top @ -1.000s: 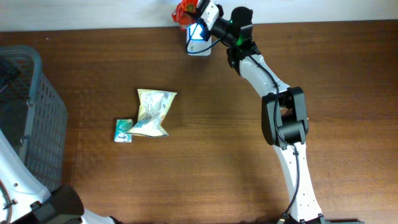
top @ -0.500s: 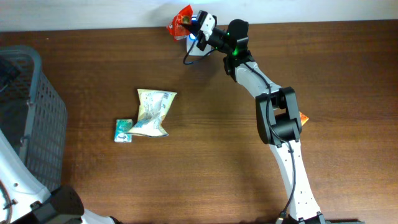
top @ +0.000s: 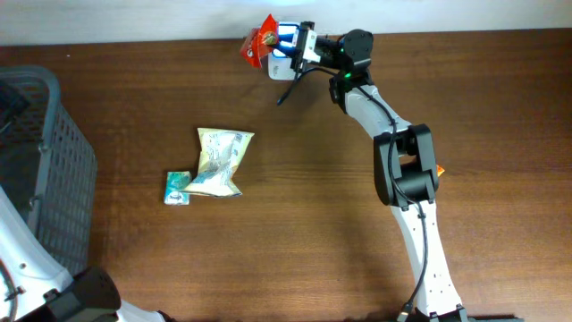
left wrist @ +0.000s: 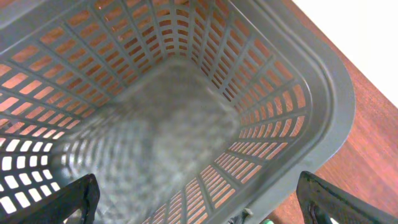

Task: Scan the item barcode
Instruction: 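Lift the red bag and hold it against the white scanner, then carry the red bag right and drop it beside the orange box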

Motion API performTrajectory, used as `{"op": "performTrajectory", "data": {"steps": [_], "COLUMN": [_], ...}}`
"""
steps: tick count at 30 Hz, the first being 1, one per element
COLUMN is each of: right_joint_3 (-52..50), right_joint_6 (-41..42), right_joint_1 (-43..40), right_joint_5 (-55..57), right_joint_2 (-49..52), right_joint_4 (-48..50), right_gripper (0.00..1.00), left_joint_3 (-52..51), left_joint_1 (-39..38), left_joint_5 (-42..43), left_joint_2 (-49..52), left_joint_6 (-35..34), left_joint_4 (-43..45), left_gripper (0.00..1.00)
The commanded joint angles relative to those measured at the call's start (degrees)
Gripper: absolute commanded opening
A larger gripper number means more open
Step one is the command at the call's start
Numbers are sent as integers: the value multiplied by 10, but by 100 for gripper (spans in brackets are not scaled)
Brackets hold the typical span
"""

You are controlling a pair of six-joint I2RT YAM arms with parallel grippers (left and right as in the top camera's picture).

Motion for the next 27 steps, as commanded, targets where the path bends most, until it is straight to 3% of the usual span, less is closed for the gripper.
{"op": "performTrajectory", "data": {"steps": [1, 5, 10, 13, 16, 21, 23, 25, 27], "right_joint_3": [19, 19, 24, 24, 24, 24, 24, 24, 24], "right_joint_6": [8, 10, 258, 300, 291, 286, 239, 147, 116], "right_joint_1": [-12, -13, -38, -43, -44, -64, -78, -93, -102], "right_joint_5": [18, 55, 128, 172, 224, 249, 269, 317, 324], "right_joint_2": [-1, -1, -6, -12, -15, -35, -55, -82, -108], "right_joint_4": [-33, -72, 97, 43, -52, -92, -170, -330, -414], "right_gripper": [4, 4, 4, 4, 4, 4, 4, 4, 4], "left_joint_3": [6, 6, 6, 6, 6, 6, 6, 6, 6], "left_joint_1": [1, 1, 1, 1, 1, 1, 1, 1, 2], "left_joint_5": [0, 0, 0, 0, 0, 0, 0, 0, 0], "left_joint_2": [-1, -1, -1, -1, -1, -1, -1, -1, -1], "left_joint_6": [-6, -6, -6, -6, -6, -6, -6, -6, -6], "left_joint_4": [0, 0, 0, 0, 0, 0, 1, 0, 1], "left_gripper": [99, 99, 99, 99, 99, 99, 99, 99, 99]}}
